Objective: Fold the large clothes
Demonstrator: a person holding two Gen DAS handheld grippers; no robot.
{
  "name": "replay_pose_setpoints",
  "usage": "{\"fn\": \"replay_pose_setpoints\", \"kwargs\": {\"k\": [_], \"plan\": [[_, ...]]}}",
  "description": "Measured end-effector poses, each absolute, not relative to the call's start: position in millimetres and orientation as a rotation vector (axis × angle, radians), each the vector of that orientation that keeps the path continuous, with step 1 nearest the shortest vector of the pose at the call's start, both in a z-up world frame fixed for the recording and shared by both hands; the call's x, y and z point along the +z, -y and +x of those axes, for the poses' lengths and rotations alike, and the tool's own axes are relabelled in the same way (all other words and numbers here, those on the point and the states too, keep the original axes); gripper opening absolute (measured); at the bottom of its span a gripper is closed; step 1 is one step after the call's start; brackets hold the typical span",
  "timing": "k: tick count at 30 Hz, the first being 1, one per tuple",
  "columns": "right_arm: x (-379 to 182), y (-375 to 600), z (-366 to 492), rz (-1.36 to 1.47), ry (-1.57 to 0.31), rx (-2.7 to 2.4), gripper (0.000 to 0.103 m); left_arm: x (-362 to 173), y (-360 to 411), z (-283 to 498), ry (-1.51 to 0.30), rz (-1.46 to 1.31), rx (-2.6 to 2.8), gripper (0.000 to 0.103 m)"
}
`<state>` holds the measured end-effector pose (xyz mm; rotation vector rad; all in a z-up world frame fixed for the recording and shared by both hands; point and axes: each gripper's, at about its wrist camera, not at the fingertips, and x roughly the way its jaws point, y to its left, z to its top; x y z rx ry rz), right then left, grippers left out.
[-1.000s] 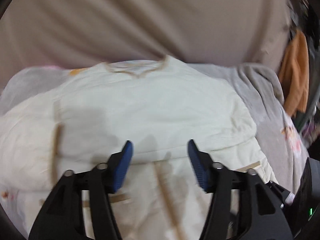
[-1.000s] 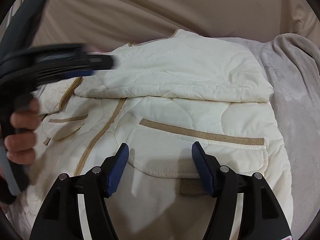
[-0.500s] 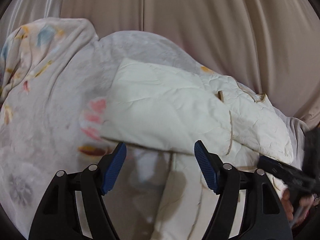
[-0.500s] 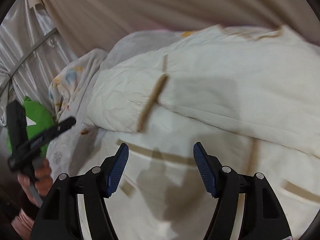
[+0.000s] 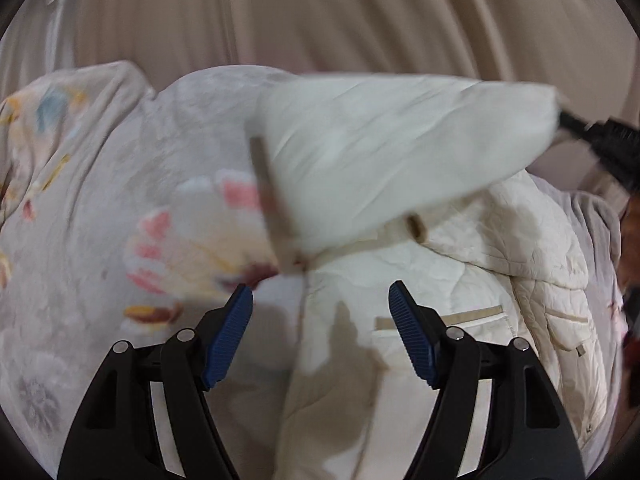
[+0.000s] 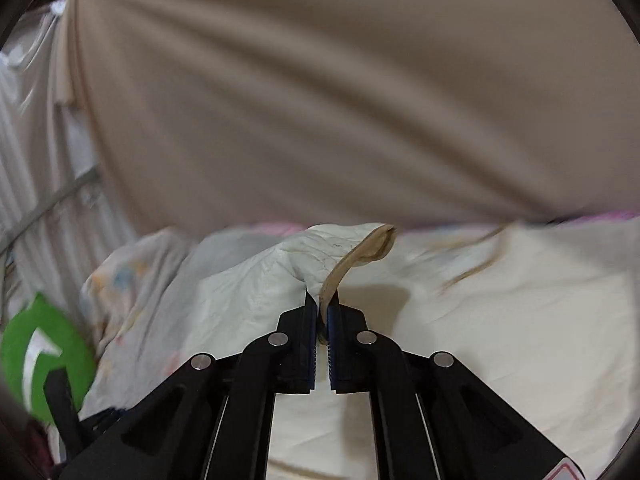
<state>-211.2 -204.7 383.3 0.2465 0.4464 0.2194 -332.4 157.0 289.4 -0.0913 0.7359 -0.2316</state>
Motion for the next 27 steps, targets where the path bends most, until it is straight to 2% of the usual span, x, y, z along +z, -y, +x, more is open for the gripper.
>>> {"fn": "replay_pose_setpoints", "kwargs": {"k": [4,6,11,13,14,16,20,21,24,27], "plan": [[380,291,-220,0.249,-0.459,0.015,0.004,289,-111,-322,-0.751,-0.018,-0.246,0.068],[356,328,-222,0.268,-0.506,-0.065,0.004,275,-84,-286,-0.762,0.038,-0.241,0.068],[288,380,-220,0.301,-0.632,-0.137,0.004,262,-55,-260,-0.747,0.144,-0.116,0.069],[264,388,-215,0.312,-0.677,-0.141,0.004,257,-55,-252,-0.744,0.162,-0.083,0.066],[258,385,-214,0.305,-0.687,-0.140,0.004,254,-58,-239,-0.752,0.164,-0.067,0.061],[259,381,-215,0.278,-0.673,-0.149,0.004,254,-62,-240,-0.763,0.131,-0.060,0.061],[287,386,-248,0.322,-0.485,-0.067,0.004,251,-65,-252,-0.779,0.101,-0.048,0.061],[284,388,-249,0.324,-0.488,-0.072,0.004,248,-66,-252,-0.783,0.091,-0.050,0.062],[229,395,-213,0.296,-0.719,-0.132,0.004,243,-68,-241,-0.780,0.074,-0.047,0.066],[229,398,-212,0.302,-0.720,-0.136,0.006,242,-66,-247,-0.773,0.087,-0.037,0.066]]}}
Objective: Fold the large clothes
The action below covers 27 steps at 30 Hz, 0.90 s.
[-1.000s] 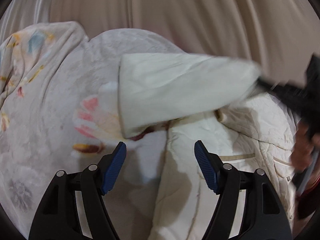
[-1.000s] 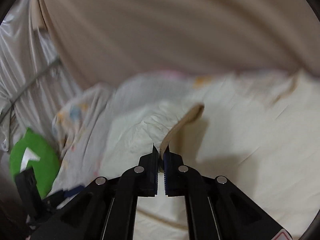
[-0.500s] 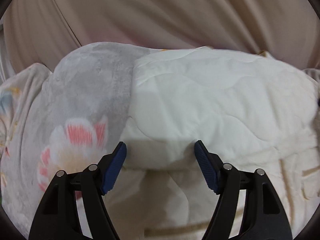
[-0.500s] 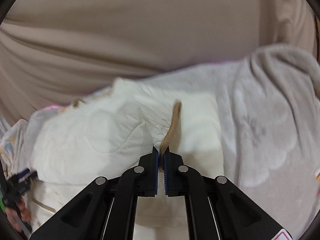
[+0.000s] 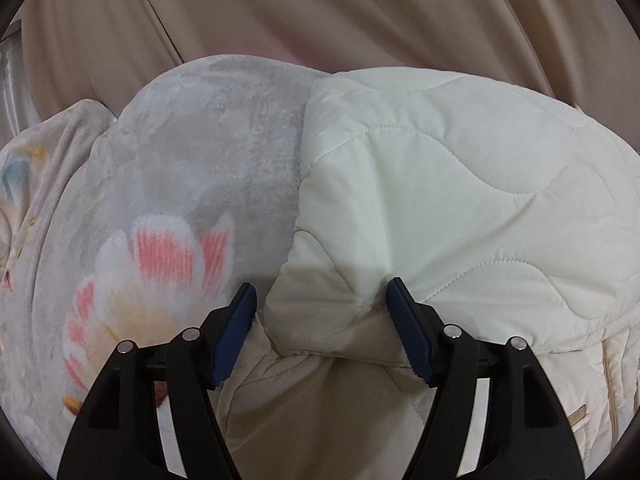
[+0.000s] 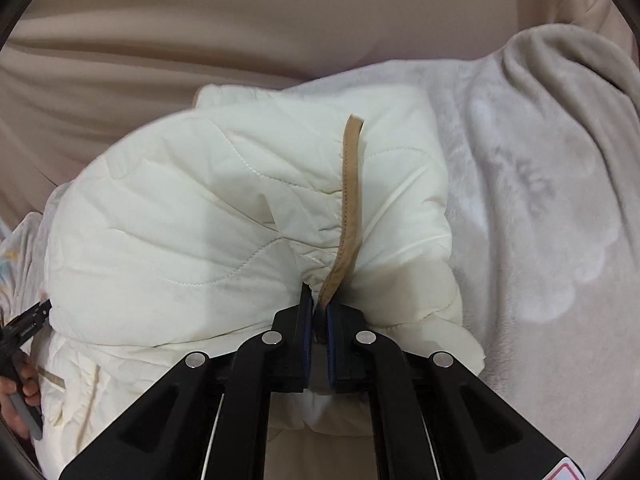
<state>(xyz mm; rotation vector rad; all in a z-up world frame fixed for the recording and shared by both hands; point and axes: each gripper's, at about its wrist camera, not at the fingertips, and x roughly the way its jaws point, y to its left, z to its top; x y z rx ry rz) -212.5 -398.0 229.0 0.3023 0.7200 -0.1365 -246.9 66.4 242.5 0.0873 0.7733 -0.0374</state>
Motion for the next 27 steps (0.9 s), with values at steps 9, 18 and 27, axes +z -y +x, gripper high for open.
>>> {"fn": "replay_pose_setpoints", "kwargs": {"k": [9,18,27], "plan": [[279,416,-215,0.438,-0.597,-0.083,0.053,311,-80,-249,-0.623,-0.035,-0.114,0.074],[285,389,-171,0.494,-0.582,-0.046,0.009,285,-49,-172,-0.754,-0.051,-0.051,0.070],[234,405,-162,0.370,-0.688,-0.156,0.010,258,-38,-162,-0.728,0.056,0.003,0.081]]}}
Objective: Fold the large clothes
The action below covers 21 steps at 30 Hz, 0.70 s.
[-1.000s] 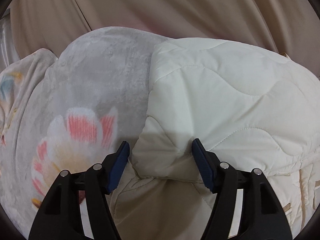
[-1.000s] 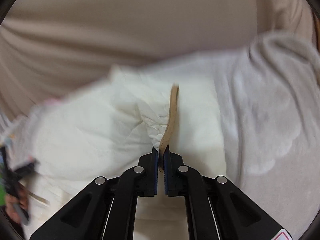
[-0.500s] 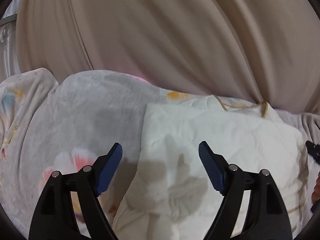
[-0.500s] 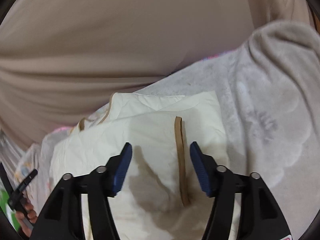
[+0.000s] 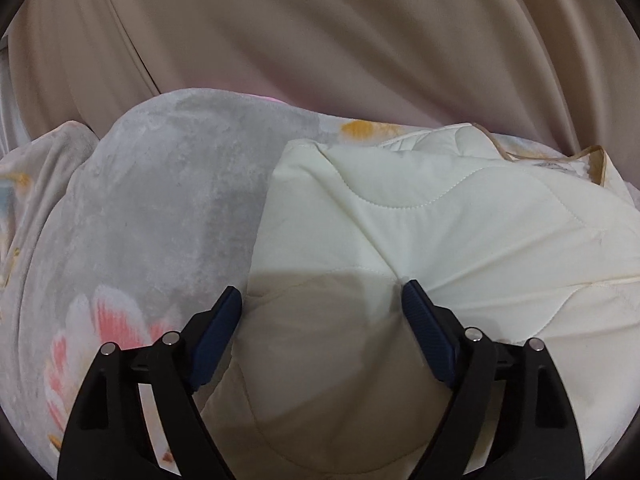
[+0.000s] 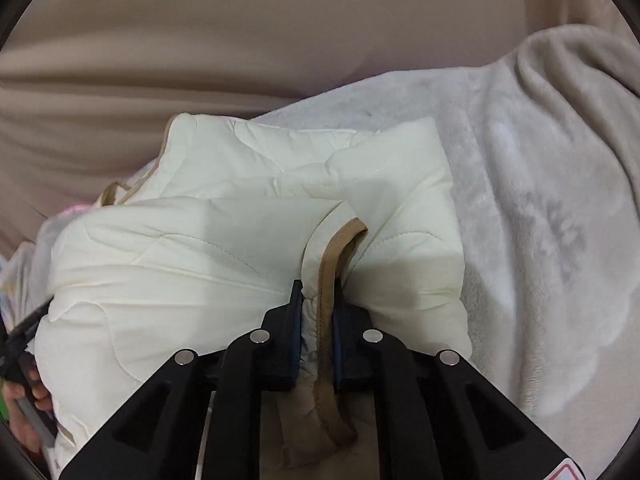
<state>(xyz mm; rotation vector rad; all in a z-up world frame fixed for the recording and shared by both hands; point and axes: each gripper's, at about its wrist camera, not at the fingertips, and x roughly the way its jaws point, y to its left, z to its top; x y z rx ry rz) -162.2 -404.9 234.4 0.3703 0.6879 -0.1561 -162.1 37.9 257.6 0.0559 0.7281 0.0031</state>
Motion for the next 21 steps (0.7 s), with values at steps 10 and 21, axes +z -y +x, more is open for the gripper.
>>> {"fn": "replay_pose_setpoints", "kwargs": {"k": [10,21], "plan": [[297,346,-244,0.153,-0.578,-0.085,0.020,281,-35,-240,-0.682,0.123,-0.105,0.078],[228,393,-216,0.126,-0.744,-0.182,0.000,244,-36,-224,-0.754,0.180,-0.049,0.085]]}}
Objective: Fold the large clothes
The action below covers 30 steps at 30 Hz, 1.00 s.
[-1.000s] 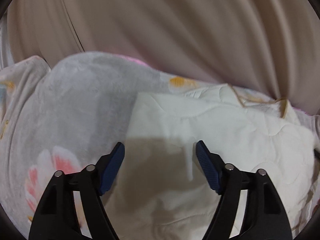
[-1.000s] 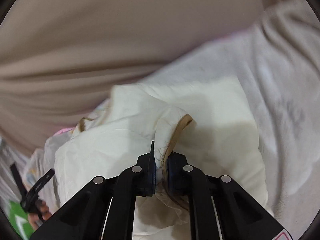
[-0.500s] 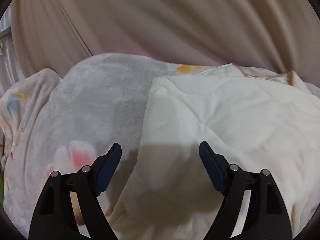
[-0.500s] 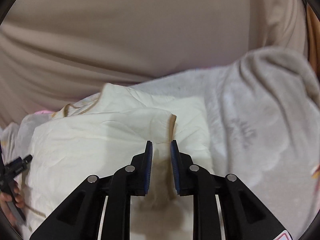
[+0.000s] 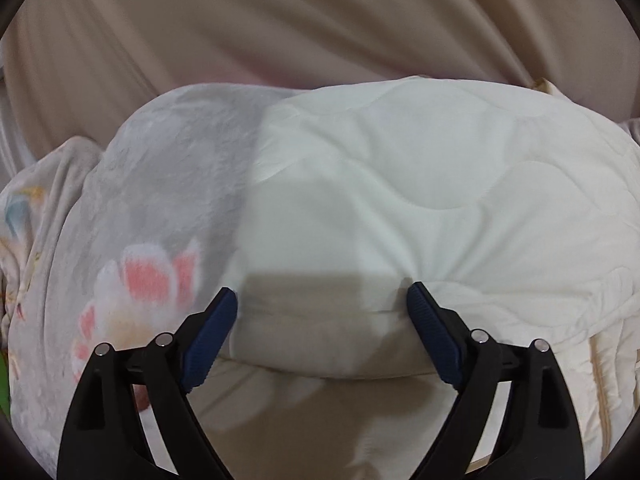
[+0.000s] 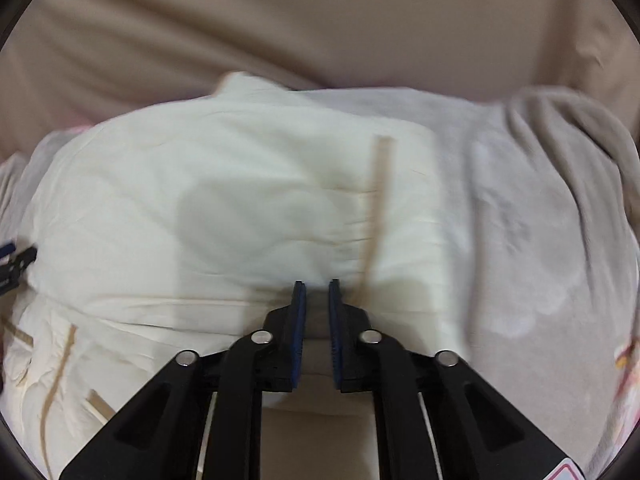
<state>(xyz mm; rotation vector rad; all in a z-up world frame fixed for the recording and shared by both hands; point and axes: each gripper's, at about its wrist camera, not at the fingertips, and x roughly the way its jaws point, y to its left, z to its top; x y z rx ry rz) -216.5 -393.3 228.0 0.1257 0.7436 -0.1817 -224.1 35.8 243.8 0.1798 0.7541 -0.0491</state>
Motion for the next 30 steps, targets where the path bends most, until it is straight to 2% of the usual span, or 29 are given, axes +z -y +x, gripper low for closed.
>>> {"fn": "replay_pose_setpoints", "kwargs": {"k": [4,5,8,10,12,21,24,30], "plan": [[230,419,-255,0.167,-0.732,-0.276,0.001,244,-47,-241,-0.734,0.196,0.013,0.085],[233,417,-267,0.163,-0.722,-0.294,0.015,244,-48,-249,-0.724,0.202,0.024,0.085],[242,396,-321,0.160,-0.706,-0.270,0.017,247,-60,-276,-0.708,0.182,0.019,0.084],[242,389,-350,0.151,-0.700,-0.233,0.025,251,-69,-293,-0.701,0.175,0.008,0.084],[244,378,-380,0.133,-0.693,-0.205,0.039,255,-75,-315,-0.689,0.180,-0.002,0.084],[234,304,-487,-0.042,-0.630,-0.244,0.062,272,-98,-398,-0.660,0.172,-0.028,0.085],[225,290,-508,-0.068,-0.637,-0.248,0.068,265,-121,-414,-0.715,0.122,-0.051,0.092],[206,301,-532,0.032,-0.670,-0.261,0.072,222,-190,-440,-0.932,-0.088,-0.106,0.094]]}}
